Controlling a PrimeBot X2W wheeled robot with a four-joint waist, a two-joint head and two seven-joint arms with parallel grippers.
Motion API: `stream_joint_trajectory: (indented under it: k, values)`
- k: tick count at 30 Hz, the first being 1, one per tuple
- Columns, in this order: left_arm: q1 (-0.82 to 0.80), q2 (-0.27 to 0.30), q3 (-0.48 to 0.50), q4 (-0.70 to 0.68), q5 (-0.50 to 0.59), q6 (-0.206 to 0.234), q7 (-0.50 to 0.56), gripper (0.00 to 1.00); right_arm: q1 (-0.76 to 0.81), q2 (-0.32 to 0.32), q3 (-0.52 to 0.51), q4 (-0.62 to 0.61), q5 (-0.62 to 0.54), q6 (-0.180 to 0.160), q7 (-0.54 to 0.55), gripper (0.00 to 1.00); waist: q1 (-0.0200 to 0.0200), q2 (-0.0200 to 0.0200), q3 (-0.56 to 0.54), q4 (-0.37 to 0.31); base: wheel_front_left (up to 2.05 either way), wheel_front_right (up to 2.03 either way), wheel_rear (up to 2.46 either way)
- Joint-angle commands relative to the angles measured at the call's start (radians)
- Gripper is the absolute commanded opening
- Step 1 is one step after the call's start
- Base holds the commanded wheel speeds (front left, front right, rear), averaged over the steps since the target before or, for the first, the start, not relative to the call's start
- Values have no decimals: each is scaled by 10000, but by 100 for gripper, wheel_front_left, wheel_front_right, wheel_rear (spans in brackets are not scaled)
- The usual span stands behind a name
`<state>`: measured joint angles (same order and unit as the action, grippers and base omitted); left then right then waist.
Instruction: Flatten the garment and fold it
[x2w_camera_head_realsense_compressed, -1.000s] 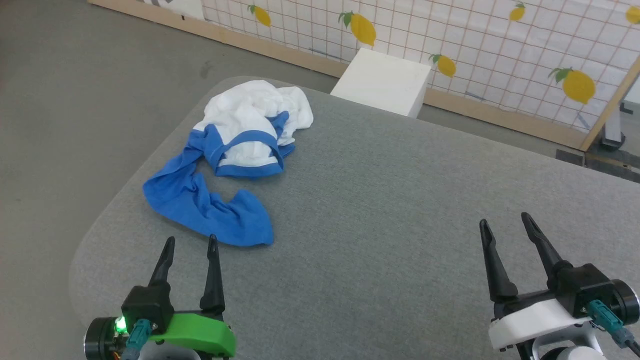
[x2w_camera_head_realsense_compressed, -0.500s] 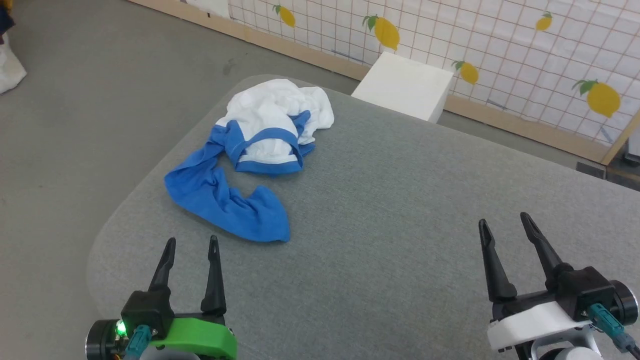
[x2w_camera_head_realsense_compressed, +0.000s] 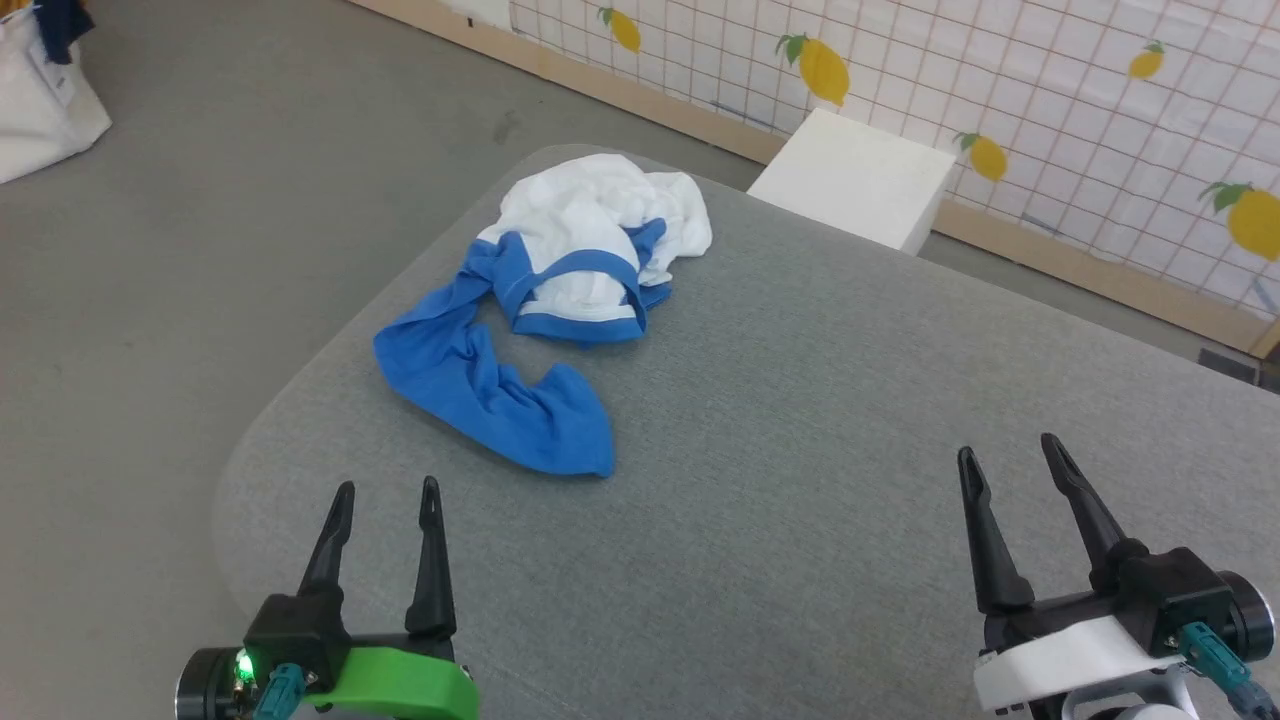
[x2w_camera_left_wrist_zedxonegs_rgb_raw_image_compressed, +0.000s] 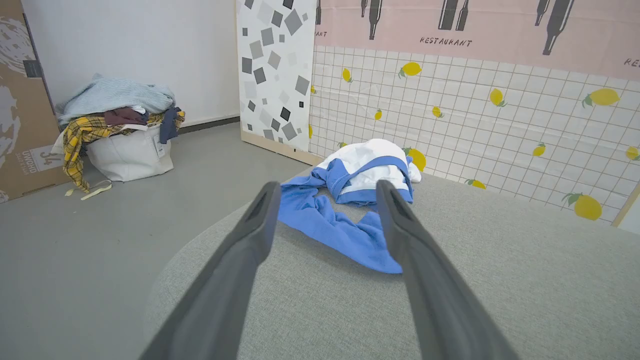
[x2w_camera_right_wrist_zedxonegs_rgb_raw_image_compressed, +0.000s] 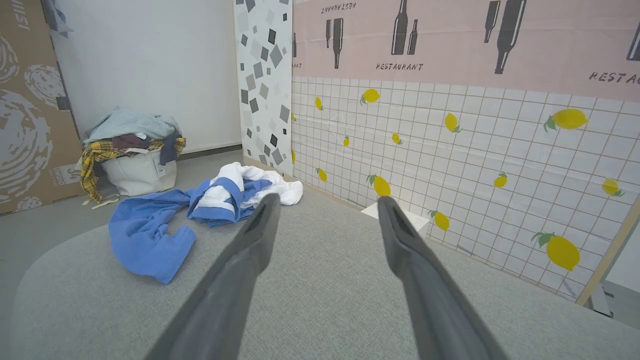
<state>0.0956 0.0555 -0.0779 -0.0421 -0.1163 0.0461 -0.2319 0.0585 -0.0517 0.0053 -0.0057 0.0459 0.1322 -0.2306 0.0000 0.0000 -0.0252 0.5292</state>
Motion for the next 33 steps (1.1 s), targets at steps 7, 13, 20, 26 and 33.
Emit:
stream_joint_trajectory:
  k: [7,13,20,26,33]
  values:
    - [184,-52,-78,-72,-214,66,-240,100,105,14,-1,40,110,-15,-251,100,0,0,27,335,0,0,0]
    - [184,-53,-159,-121,-255,99,-299,100,90,15,-2,38,83,-15,-312,100,0,0,152,424,0,0,0]
    - [119,-53,-254,-161,-255,142,-299,100,90,15,-41,5,40,-15,-312,100,0,0,311,434,0,0,0]
    - [-591,-53,-564,-511,-829,-217,-299,100,39,15,-130,-172,-152,-15,-312,100,0,0,737,490,0,0,0]
    - [-3423,654,-982,-672,-636,-1040,1290,100,-191,15,-200,-778,-654,-15,10,100,0,0,1661,451,0,0,0]
